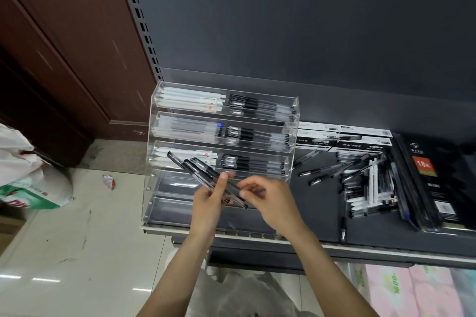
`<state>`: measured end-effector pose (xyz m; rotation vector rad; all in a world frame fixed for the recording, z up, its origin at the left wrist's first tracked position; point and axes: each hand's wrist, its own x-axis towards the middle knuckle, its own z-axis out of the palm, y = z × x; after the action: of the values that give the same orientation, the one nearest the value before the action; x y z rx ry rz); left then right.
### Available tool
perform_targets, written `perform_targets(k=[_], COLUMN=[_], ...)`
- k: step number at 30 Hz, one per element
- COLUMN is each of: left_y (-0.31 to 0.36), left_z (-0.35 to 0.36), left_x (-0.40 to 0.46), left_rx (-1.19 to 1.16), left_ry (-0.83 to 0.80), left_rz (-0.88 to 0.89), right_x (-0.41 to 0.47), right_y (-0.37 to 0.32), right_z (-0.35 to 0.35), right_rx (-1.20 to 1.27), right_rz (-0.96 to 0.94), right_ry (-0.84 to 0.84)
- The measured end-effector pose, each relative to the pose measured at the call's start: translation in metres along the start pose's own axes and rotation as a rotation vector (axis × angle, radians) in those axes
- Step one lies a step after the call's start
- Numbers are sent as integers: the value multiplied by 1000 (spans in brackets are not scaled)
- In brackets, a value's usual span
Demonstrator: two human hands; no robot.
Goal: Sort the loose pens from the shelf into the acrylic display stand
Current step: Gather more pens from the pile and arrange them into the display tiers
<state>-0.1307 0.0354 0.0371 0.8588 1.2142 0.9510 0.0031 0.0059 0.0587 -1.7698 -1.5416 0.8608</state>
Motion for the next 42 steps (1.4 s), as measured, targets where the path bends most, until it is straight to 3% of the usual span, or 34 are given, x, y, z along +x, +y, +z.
perform_targets(k=[6, 10, 18, 20, 22, 25, 27, 30, 35, 42], left_y=[1, 4, 1, 1, 2, 4, 6, 7, 10, 8], left_z=[-20, -26, -21, -19, -15, -4, 3, 8, -6, -19], left_x=[8, 14, 21, 22, 22, 21, 20, 19, 26, 30], left_rx=[29, 23, 18, 25, 28, 29, 37, 59, 48, 155], left_ry=[114, 143, 121, 104, 86, 40, 12, -10, 60, 139], left_rz=[-16, -5, -20, -12, 2, 37, 72, 106, 70, 123], right_x=[14, 29, 35, 30, 22, 11, 8, 8, 17, 37], right_y=[22, 26, 31, 28, 16, -14, -21, -16, 5, 22], right_z=[-33, -28, -22, -22, -23, -17, -6, -4, -43, -35], right_rx=[-536, -816, -976, -932, -723, -286, -197, -156, -553, -1033], right_rz=[-164, -159, -138, -159, -208, -114, -81, -74, -98, -111], right_ry=[346, 243, 106, 154, 211, 37, -32, 0, 296, 84])
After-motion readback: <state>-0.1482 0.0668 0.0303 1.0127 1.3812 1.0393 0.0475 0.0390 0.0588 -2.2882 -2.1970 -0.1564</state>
